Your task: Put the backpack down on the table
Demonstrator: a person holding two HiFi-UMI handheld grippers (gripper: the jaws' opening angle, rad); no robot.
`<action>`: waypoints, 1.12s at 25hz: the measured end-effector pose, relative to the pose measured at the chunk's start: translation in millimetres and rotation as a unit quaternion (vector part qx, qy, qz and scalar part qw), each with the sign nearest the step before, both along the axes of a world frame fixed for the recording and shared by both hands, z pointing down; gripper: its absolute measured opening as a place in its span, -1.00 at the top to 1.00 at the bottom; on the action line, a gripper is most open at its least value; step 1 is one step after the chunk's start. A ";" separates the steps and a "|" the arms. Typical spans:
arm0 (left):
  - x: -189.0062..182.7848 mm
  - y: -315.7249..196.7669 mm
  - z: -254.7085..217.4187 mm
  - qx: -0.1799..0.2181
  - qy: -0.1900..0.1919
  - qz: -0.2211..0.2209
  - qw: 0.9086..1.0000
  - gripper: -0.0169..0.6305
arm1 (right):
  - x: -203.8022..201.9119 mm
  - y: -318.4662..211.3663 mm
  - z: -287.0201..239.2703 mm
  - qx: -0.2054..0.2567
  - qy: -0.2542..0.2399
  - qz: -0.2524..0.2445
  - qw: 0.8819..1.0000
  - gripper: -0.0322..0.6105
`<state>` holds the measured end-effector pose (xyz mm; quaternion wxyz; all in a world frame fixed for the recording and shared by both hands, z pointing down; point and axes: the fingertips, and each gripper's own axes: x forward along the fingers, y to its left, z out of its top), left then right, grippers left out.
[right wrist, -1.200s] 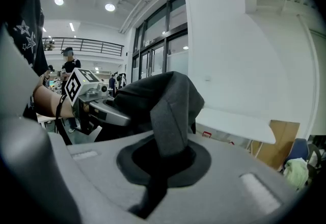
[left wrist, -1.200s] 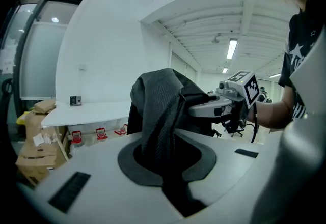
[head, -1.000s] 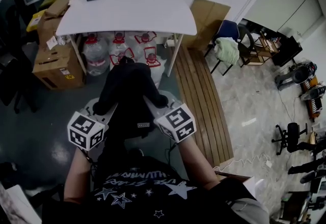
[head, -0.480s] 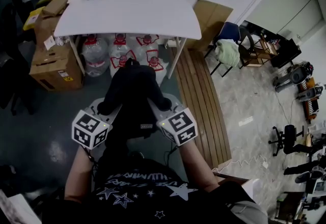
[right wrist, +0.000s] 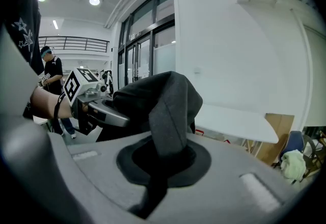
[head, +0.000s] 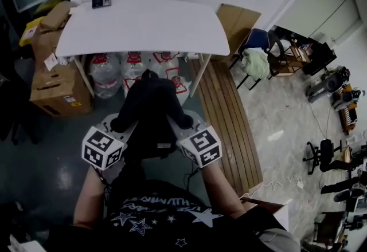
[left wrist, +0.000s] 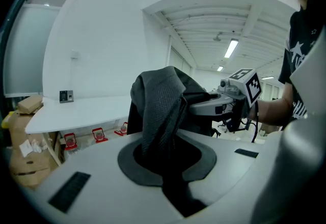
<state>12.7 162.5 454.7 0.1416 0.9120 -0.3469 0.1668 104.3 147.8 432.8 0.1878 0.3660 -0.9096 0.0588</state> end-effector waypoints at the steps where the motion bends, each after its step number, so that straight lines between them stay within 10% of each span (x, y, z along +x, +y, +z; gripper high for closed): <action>1: -2.8 -9.6 -1.2 0.001 0.000 0.003 1.000 0.82 | -2.9 -9.2 -1.9 0.000 0.000 0.003 1.000 0.89; 28: -120.9 -193.0 3.1 -0.005 0.009 0.046 0.999 0.82 | -121.3 -187.3 1.7 -0.021 0.037 0.029 0.999 0.89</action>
